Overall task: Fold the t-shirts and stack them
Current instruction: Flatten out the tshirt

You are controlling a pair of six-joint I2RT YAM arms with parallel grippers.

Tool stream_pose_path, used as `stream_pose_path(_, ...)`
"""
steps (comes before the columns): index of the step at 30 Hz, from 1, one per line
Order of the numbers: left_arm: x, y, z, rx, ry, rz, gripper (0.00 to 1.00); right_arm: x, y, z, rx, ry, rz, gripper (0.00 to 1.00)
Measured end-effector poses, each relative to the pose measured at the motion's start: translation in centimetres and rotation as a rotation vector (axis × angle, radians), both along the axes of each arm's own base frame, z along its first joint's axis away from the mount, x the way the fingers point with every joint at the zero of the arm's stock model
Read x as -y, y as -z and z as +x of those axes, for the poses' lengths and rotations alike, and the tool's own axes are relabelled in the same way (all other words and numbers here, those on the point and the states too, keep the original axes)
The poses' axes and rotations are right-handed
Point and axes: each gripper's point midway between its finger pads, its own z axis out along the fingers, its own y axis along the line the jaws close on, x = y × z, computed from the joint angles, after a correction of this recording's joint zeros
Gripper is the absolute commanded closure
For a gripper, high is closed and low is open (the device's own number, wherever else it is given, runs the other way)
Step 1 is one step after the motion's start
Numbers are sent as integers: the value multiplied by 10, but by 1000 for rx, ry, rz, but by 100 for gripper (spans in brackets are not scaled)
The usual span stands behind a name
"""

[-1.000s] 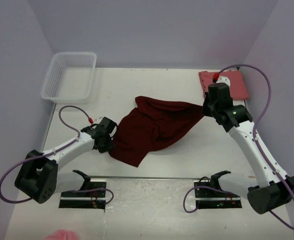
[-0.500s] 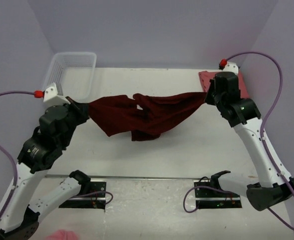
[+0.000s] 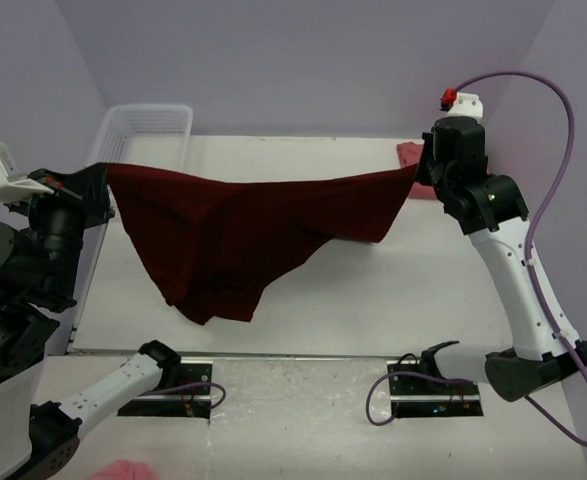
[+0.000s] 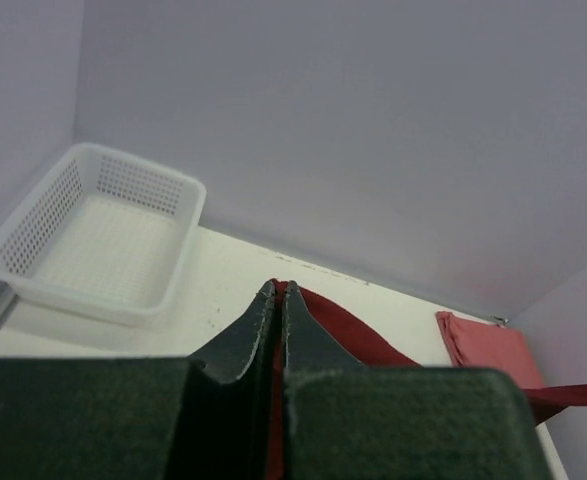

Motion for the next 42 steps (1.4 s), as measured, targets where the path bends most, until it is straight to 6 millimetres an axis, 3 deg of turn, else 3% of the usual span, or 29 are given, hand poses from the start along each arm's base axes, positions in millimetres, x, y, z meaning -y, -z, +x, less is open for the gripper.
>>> stream_pose_path(7, 24, -30, 23, 44, 71, 93, 100, -6, -22, 8, 88, -61, -17, 100)
stream_pose_path(12, 40, -52, 29, 85, 138, 145, 100, -5, -53, -9, 175, -101, -11, 100)
stream_pose_path(16, 47, -80, 18, 162, 204, 168, 100, -1, -109, -37, 317, -133, 20, 100)
stream_pose_path(20, 51, -109, -7, 272, 282, 161, 100, 6, -161, -82, 473, -184, 74, 100)
stream_pose_path(25, 40, -138, -49, 421, 327, 146, 100, 10, -201, -143, 626, -274, 134, 100)
stream_pose_path(28, 33, -151, -59, 474, 310, 142, 100, 17, -225, -163, 704, -280, 149, 100)
stream_pose_path(30, 33, -155, -55, 481, 300, 151, 100, 18, -236, -163, 726, -272, 151, 100)
stream_pose_path(33, 42, -152, -32, 446, 281, 176, 100, 14, -236, -144, 700, -258, 139, 100)
stream_pose_path(38, 67, -139, 16, 348, 285, 229, 100, -3, -206, -94, 575, -256, 107, 100)
stream_pose_path(42, 73, -123, 31, 279, 287, 261, 100, -9, -180, -80, 487, -259, 86, 100)
